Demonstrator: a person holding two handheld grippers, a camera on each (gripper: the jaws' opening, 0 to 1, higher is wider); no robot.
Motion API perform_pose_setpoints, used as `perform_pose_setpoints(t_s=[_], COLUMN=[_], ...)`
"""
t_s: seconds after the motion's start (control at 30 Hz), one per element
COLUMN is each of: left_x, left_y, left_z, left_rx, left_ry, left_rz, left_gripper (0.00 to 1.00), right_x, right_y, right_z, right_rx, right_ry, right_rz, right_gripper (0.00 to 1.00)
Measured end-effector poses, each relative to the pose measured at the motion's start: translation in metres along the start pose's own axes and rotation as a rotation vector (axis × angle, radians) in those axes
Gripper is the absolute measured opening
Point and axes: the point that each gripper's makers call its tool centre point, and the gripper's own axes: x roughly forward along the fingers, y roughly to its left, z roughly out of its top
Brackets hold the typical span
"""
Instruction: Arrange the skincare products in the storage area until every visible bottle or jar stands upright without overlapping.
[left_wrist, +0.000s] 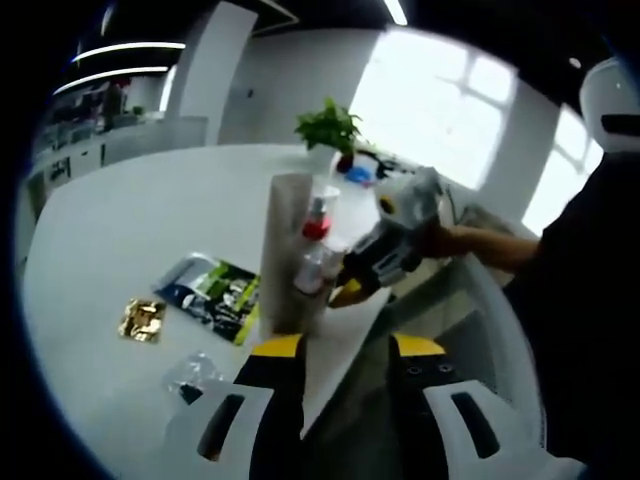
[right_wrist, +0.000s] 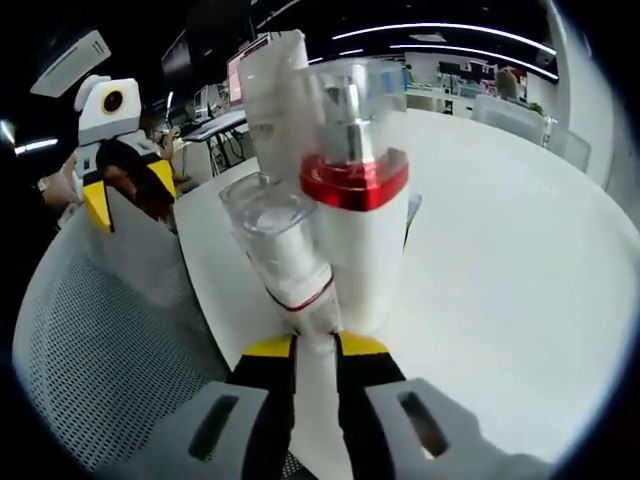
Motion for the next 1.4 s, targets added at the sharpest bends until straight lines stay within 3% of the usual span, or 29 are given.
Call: perform_pose_setpoints(t_s=[0.23, 0.4, 0.5, 0.67, 1.03, 1.4], left_x=[-0.001, 0.007, 0.015, 0.03, 0.058, 0.083], left_y=[0.001, 0.007, 0.02, 0.015, 0.027, 0.039], left_z=[-0.001, 0.0, -0.003, 0.003, -0.009, -0.018], left_rx=[-0.004, -0.017, 0.013, 0.038, 0.143, 0.158], left_ry=[-0.003, 0.003, 0.05, 0.071, 0.199, 0.265], left_rz=[0.004, 0.025, 0.09, 0.075, 0.108, 0.125], left_gripper=[0.29, 0.29, 0.29, 0.27, 0.24, 0.2], right_x=[0.004, 0.005, 0.004, 0.001, 0.0, -0.001], right_y=[0.004, 0.003, 0.004, 0.004, 0.004, 0.004], right_z=[-0.001, -0.002, -0.002, 0.0, 0.001, 0.002], right_rx=[0.017, 0.025, 0.026, 0.021, 0.013, 0.041], right_ry=[0.026, 0.042, 0.045, 0.046, 0.075, 0.095], right_rz=[0.021, 0.013, 0.014, 0.003, -0.016, -0.038], right_gripper=[0.21, 0.21, 0.21, 0.2, 0.21, 0.21])
